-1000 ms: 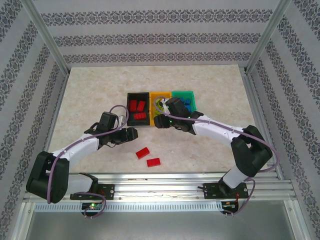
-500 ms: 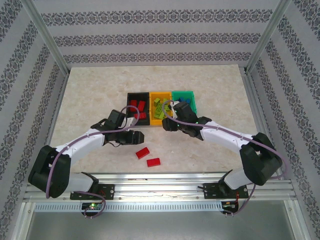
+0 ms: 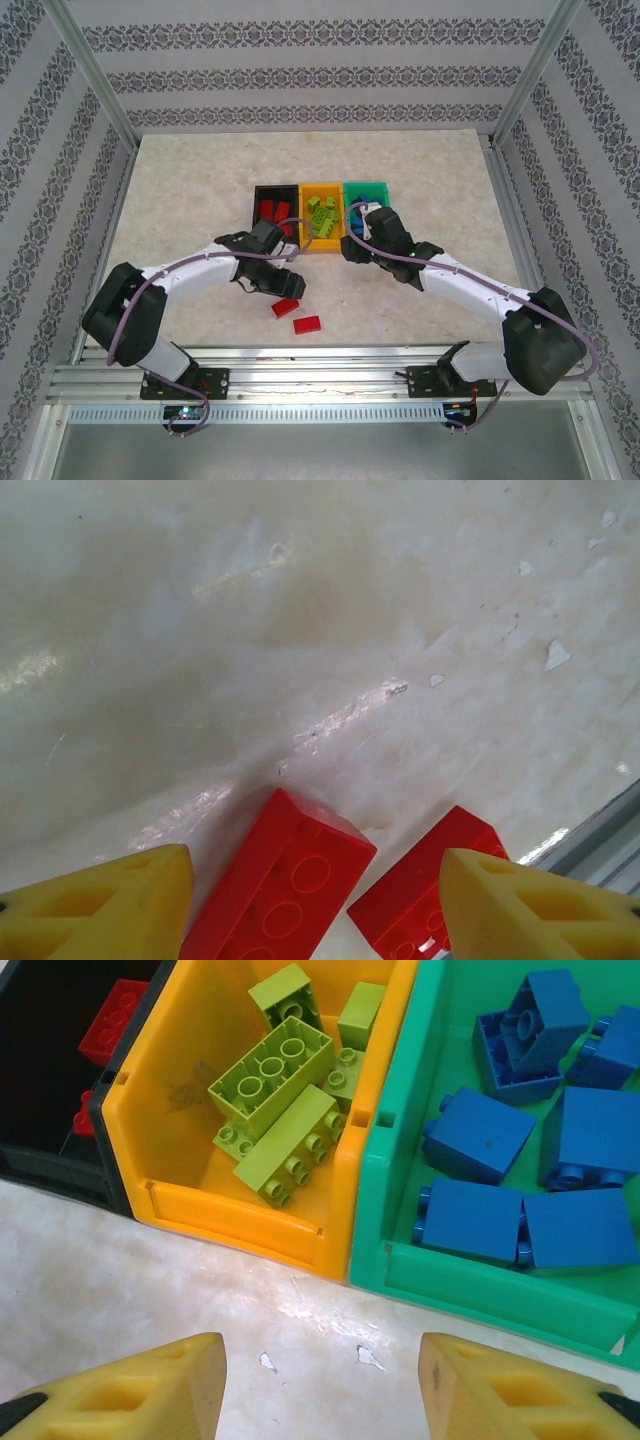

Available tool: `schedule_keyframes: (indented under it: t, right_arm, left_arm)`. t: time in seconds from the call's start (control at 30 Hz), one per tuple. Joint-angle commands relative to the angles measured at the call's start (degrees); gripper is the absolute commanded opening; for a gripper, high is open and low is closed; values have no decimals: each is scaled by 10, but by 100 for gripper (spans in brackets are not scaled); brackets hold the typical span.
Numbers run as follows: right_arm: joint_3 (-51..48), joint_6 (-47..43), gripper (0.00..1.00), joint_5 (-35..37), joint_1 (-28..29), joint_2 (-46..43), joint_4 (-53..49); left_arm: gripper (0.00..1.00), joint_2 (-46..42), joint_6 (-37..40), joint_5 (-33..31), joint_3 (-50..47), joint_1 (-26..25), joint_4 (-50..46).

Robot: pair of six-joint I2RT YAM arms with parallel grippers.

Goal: Sort the legos into containers by color
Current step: Pick up the lego from the middle-left of the table.

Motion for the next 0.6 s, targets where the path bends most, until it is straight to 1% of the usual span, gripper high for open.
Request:
schedule_keyframes:
  t: [0.0, 0.23, 0.57]
  right_arm:
    - [-12, 15, 54, 6, -3, -10, 26]
    - [-21, 18, 55, 4, -3, -13, 32]
    - [-8, 28, 55, -11, 0, 7, 47]
  left_arm:
    - [66, 10, 32, -49, 24, -22, -66]
    - [66, 36, 52, -108, 46, -54, -112]
    - [66, 81, 65, -134, 73, -85, -129]
